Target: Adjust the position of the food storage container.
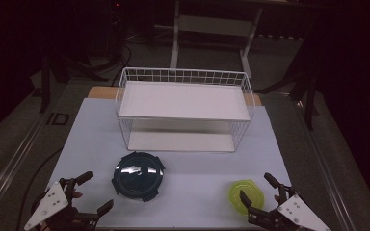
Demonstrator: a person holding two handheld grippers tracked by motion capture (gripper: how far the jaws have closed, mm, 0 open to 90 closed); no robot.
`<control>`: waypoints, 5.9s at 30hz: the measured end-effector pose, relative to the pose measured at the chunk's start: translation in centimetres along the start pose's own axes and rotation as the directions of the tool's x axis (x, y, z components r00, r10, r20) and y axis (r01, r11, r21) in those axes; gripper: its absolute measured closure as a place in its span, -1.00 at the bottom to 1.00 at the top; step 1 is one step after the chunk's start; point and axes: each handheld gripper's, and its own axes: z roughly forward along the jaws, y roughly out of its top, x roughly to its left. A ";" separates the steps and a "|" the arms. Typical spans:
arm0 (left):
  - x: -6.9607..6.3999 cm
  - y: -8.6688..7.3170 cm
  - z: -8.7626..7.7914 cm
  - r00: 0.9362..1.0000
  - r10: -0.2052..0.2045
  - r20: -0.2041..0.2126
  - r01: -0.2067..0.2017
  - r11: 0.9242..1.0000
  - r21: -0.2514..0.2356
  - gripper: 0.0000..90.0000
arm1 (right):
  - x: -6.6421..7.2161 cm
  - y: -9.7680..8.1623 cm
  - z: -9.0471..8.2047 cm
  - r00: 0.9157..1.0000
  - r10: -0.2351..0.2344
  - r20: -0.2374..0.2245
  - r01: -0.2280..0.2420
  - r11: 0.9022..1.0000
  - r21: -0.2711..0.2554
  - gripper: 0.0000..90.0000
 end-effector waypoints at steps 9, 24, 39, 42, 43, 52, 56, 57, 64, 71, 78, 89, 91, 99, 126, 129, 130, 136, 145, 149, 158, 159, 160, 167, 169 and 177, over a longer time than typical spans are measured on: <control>0.5 0.8 -0.8 0.999 -0.030 0.014 0.030 0.999 -0.011 -1.00 | 0.0 0.1 0.0 1.000 0.003 -0.002 -0.003 1.000 0.000 -0.75; 2.3 -0.6 -0.6 0.999 0.018 0.044 -0.026 0.985 0.171 -0.47 | -0.1 0.1 0.1 1.000 0.023 -0.002 -0.023 1.000 -0.001 -0.75; 3.0 -3.7 2.2 0.999 0.025 0.045 -0.041 0.916 0.399 0.66 | -0.1 0.0 0.1 0.999 0.033 -0.005 -0.033 0.999 0.002 -0.75; 3.0 -4.2 2.8 0.999 0.030 0.031 -0.040 0.911 0.410 0.92 | -0.1 0.1 0.1 1.000 0.031 -0.005 -0.031 1.000 0.002 -0.75; 2.9 -4.3 2.9 0.999 0.039 0.019 -0.044 0.907 0.419 0.94 | -0.1 0.0 0.1 1.000 0.031 -0.005 -0.031 1.000 0.002 -0.75; 3.1 -4.4 4.0 1.000 0.023 -0.018 -0.013 0.906 0.424 0.97 | -0.1 0.0 0.1 0.999 0.033 -0.008 -0.033 0.999 0.001 -0.75; 3.3 -4.5 4.2 0.999 0.015 -0.042 0.004 0.903 0.430 0.97 | -0.2 0.0 0.3 0.999 0.038 -0.012 -0.038 0.999 0.006 -0.75; 3.4 -4.6 4.3 0.999 0.016 -0.046 0.005 0.901 0.433 0.97 | -0.2 0.0 0.4 0.999 0.037 -0.015 -0.037 0.999 0.007 -0.75; 4.0 -4.5 4.9 0.998 -0.001 -0.061 0.028 0.901 0.434 0.97 | 0.0 0.0 0.5 0.999 0.032 -0.021 -0.032 0.999 0.008 -0.75; 4.7 -4.1 5.9 0.998 0.014 -0.069 0.018 0.896 0.445 0.98 | 0.0 0.0 0.5 0.999 0.034 -0.023 -0.034 0.999 0.009 -0.75; 5.3 -3.8 6.8 0.997 0.006 -0.072 0.027 0.893 0.449 0.98 | 0.0 0.0 0.6 0.999 0.035 -0.027 -0.035 0.999 0.012 -0.75; 6.1 -3.4 7.7 0.998 0.000 -0.061 0.028 0.892 0.450 0.98 | 0.0 0.0 0.7 0.999 0.035 -0.031 -0.035 0.999 0.012 -0.75; 6.1 -3.1 7.6 0.998 -0.008 -0.056 0.033 0.893 0.448 0.97 | -0.1 0.0 0.6 0.999 0.036 -0.029 -0.036 0.999 0.012 -0.75; 5.9 -3.2 7.8 0.998 -0.015 -0.066 0.044 0.884 0.466 0.97 | 0.0 0.0 0.7 0.998 0.035 -0.049 -0.034 0.999 0.020 -0.75; 4.1 -1.8 11.5 1.000 -0.024 -0.012 0.027 0.886 0.464 0.97 | 0.1 0.1 0.6 0.999 0.021 -0.027 -0.021 1.000 -0.006 -0.75; 3.8 -1.7 12.0 1.000 -0.019 -0.003 0.018 0.886 0.462 0.97 | 0.2 0.1 0.5 1.000 0.015 -0.021 -0.015 1.000 -0.018 -0.75; 3.7 -1.7 12.2 1.000 -0.016 0.000 0.015 0.886 0.463 0.97 | 0.3 0.1 0.5 1.000 0.015 -0.022 -0.016 1.000 -0.022 -0.75; 3.6 -1.5 13.0 1.000 -0.019 0.007 0.014 0.886 0.464 0.97 | 0.3 0.1 0.5 1.000 0.010 -0.024 -0.011 1.000 -0.021 -0.72; 3.4 -1.4 13.5 1.000 -0.013 0.016 0.004 0.885 0.465 0.97 | 0.3 0.1 0.5 0.999 0.012 -0.029 -0.013 1.000 -0.017 -0.71; 3.4 -1.6 13.5 1.000 -0.012 0.015 0.004 0.889 0.457 0.97 | 0.2 0.1 0.5 0.999 0.019 -0.037 -0.020 1.000 -0.021 -0.70; 3.6 -1.6 12.8 1.000 -0.027 0.007 0.021 0.896 0.443 0.85 | 0.1 0.3 0.1 0.994 0.059 -0.093 -0.060 0.998 -0.011 -0.54; 3.7 -1.4 12.6 1.000 -0.026 0.004 0.022 0.898 0.439 0.81 | 0.2 0.4 0.2 0.994 0.056 -0.090 -0.056 0.998 0.000 -0.54; 3.8 -1.3 12.3 0.999 -0.037 0.001 0.033 0.900 0.434 0.74 | 0.4 0.3 0.2 0.996 0.043 -0.075 -0.042 0.999 0.005 -0.54; 3.7 -0.3 10.2 0.996 -0.092 0.021 0.079 0.932 0.353 0.20 | 0.7 0.1 0.7 0.999 0.010 -0.044 -0.008 0.999 0.035 -0.54; 3.5 0.1 9.7 0.992 -0.110 0.057 0.084 0.934 0.348 -0.33 | 0.6 0.2 0.5 0.999 0.016 -0.041 -0.015 1.000 0.015 -0.58; 1.8 1.3 8.1 0.993 -0.079 0.091 0.048 0.951 0.306 -0.99 | 1.0 0.2 1.0 0.997 -0.017 -0.074 0.021 0.998 0.054 -0.50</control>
